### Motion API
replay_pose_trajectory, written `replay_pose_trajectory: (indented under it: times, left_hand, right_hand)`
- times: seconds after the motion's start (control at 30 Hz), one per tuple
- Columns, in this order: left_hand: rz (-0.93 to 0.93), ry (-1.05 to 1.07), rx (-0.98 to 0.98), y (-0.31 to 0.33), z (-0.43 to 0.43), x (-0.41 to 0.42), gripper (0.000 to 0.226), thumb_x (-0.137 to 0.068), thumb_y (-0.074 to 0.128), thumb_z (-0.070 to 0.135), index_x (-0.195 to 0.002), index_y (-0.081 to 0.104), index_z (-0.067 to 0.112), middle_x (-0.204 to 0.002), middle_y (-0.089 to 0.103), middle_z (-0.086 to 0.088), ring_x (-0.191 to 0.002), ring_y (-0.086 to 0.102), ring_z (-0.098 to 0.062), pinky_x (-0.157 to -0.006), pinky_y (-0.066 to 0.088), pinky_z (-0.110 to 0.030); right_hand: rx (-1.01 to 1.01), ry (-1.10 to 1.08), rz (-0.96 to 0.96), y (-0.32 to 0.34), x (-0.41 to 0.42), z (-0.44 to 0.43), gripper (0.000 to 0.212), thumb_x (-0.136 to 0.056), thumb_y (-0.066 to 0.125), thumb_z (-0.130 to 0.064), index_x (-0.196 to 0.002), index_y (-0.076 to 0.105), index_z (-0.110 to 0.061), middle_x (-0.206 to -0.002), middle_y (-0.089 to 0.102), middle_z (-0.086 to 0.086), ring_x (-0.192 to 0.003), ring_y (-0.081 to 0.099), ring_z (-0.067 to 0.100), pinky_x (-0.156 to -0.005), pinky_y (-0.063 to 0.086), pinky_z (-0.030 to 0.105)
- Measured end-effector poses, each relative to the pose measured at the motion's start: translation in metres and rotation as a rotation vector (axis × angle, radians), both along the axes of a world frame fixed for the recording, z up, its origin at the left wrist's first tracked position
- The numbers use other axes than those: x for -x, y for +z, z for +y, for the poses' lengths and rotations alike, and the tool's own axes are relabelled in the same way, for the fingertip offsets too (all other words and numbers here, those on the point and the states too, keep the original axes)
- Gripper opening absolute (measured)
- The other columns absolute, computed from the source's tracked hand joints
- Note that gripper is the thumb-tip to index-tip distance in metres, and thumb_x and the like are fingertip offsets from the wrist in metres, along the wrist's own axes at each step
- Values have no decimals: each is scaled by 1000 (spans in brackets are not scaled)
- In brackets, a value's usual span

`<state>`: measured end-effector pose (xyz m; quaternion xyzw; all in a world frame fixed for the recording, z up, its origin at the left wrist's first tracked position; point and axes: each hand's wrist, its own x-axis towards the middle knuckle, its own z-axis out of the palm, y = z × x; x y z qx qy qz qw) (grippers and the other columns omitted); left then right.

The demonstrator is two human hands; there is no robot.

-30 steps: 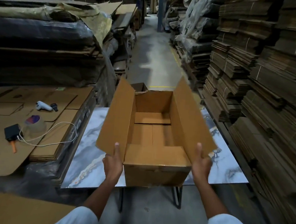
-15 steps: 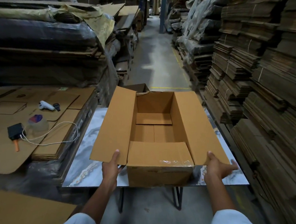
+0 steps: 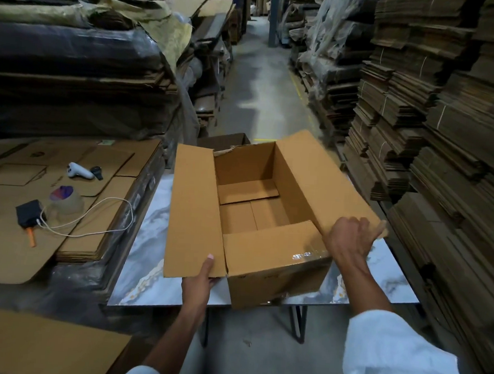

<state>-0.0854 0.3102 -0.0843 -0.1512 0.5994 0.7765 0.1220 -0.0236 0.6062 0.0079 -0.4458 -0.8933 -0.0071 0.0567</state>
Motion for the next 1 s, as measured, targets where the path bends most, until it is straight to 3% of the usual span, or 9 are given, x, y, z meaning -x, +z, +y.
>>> replay_pose_trajectory:
  times: [0.1, 0.2, 0.37, 0.5, 0.6, 0.73, 0.83, 0.93, 1.0]
  left_hand:
    - [25, -27, -6, -2, 1, 1, 72, -91, 73, 29, -151, 35, 22, -142, 55, -6, -121, 60, -33, -98, 53, -57]
    - [44, -67, 21, 1, 1, 2, 70, -91, 72, 30, -150, 36, 23, -140, 56, -5, -120, 61, -31, -98, 54, -57]
    - [54, -99, 53, 0, -8, 5, 68, -90, 74, 30, -148, 40, 20, -139, 59, -7, -118, 63, -33, -95, 56, -56]
    - [47, -112, 72, -2, -12, 8, 60, -92, 72, 29, -144, 42, 21, -136, 60, -8, -115, 64, -32, -95, 56, -55]
    - [29, -104, 57, -3, -12, 8, 57, -92, 72, 29, -141, 44, 21, -135, 61, -8, -114, 65, -32, -94, 57, -54]
    - [-23, -71, 58, -7, -8, 9, 66, -89, 74, 35, -145, 42, 19, -137, 59, -7, -115, 64, -34, -93, 58, -54]
    - [-12, -72, 75, -9, -6, 8, 71, -89, 73, 40, -149, 41, 19, -138, 58, -6, -115, 64, -32, -93, 58, -52]
    - [-38, -50, 54, -12, -5, 8, 74, -88, 74, 40, -150, 39, 20, -138, 58, -6, -114, 64, -32, -95, 57, -53]
    - [-56, -31, 27, -13, -5, 8, 74, -87, 76, 39, -148, 40, 20, -136, 60, -6, -113, 65, -33, -94, 57, -53]
  right_hand:
    - [11, 286, -71, -2, 11, -14, 23, -89, 62, -32, -106, 69, -18, -117, 67, 6, -121, 53, 25, -118, 23, 53]
    - [274, 708, -100, -4, 28, -45, 41, -98, 55, -42, -131, 59, -19, -134, 63, 4, -126, 53, 20, -119, 27, 44]
    - [505, 759, -316, -14, 58, -77, 85, -89, 55, -70, -156, 33, -22, -162, 36, 5, -148, 32, 28, -120, 23, 51]
    - [474, 748, -354, -14, 75, -77, 87, -82, 57, -75, -149, 43, -22, -156, 43, 7, -143, 36, 29, -119, 20, 56]
    - [322, 788, -101, -2, 74, -82, 65, -91, 50, -69, -135, 57, -22, -139, 56, 6, -130, 47, 25, -118, 27, 50]
    - [332, 757, 234, 36, 58, -83, 46, -103, 43, -54, -74, 57, -21, -74, 59, -3, -66, 55, 11, -73, 52, 33]
    - [425, 772, 78, 59, 42, -88, 52, -101, 47, -57, -64, 49, -21, -58, 46, -3, -50, 41, 14, -58, 42, 28]
    - [588, 779, -160, 64, 26, -93, 53, -97, 51, -61, -70, 59, -17, -64, 53, -3, -56, 48, 15, -75, 56, 35]
    - [656, 817, -376, 69, 15, -98, 48, -92, 59, -63, -101, 72, -18, -91, 69, 0, -79, 61, 13, -85, 53, 36]
